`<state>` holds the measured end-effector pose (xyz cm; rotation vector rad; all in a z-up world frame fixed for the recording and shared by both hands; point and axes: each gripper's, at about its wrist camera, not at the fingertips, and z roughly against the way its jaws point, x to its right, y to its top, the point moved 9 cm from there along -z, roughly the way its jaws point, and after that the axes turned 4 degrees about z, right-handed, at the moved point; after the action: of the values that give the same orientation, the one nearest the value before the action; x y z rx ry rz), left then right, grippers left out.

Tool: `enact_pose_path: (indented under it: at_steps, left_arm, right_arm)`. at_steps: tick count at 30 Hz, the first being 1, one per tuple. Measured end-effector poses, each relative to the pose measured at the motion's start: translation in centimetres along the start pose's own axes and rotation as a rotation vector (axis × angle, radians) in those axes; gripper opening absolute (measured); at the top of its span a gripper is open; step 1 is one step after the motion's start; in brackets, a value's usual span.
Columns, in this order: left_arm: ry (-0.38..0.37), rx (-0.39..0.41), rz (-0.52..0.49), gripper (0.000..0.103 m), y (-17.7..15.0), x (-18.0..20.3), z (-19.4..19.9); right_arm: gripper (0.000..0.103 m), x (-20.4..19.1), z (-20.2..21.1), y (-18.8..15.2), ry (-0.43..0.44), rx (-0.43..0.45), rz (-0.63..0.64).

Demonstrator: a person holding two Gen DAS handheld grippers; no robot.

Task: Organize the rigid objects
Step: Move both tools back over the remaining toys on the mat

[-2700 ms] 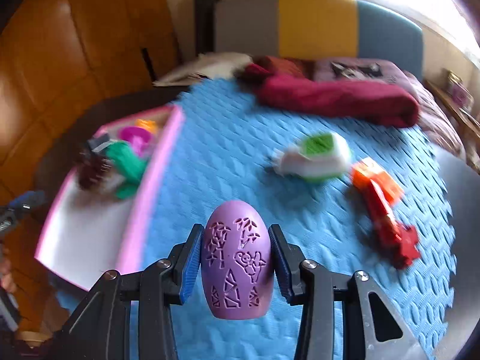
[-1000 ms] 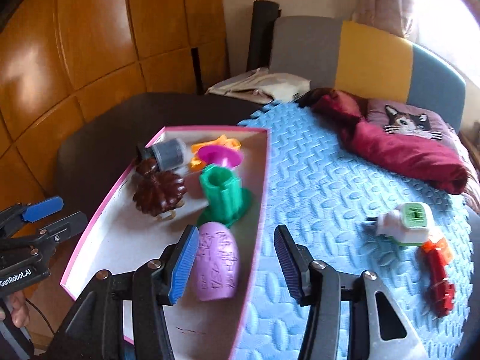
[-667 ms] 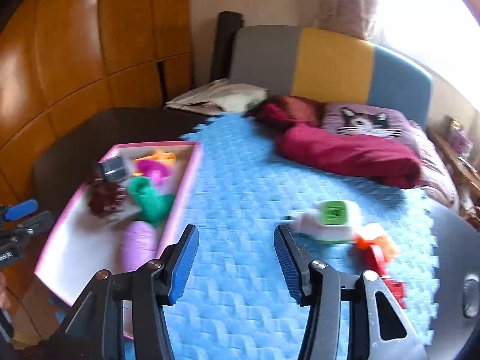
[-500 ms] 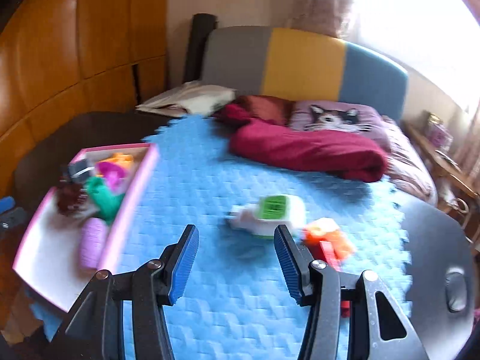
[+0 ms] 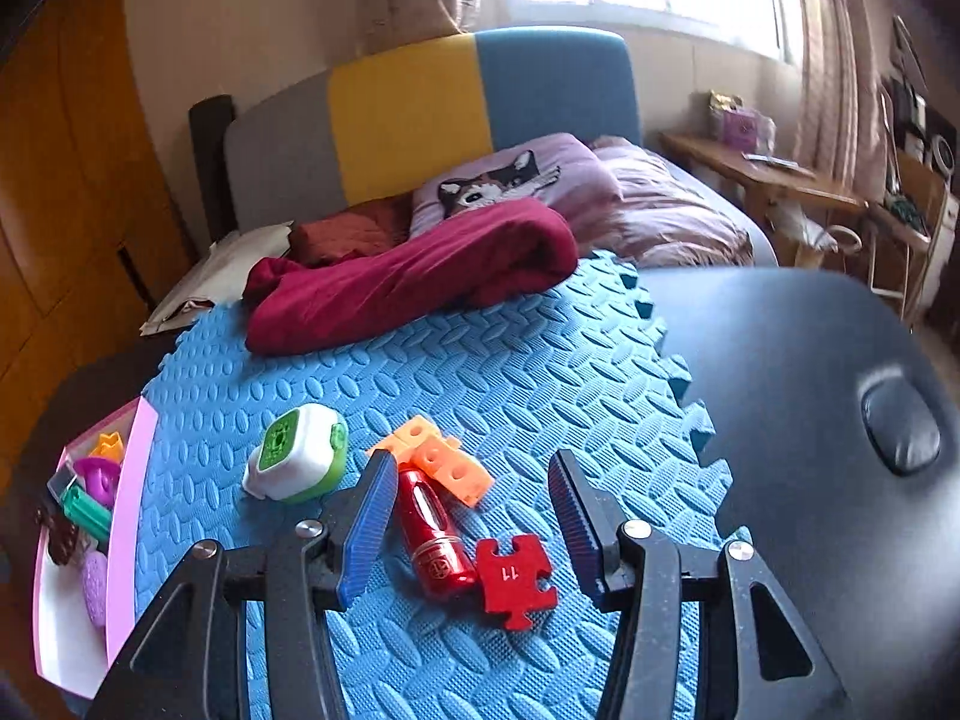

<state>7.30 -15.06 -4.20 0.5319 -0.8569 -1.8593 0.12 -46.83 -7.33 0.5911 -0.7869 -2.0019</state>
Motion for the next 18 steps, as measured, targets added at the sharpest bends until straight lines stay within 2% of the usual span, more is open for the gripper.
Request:
enact_pose_path:
  at_steps: [18]
  left_arm:
    - [-0.073, -0.037, -0.115, 0.066, 1.5, 7.4, -3.7]
  right_arm:
    - [0.053, 2.2, 0.5, 0.1, 0.013, 0.006, -0.124]
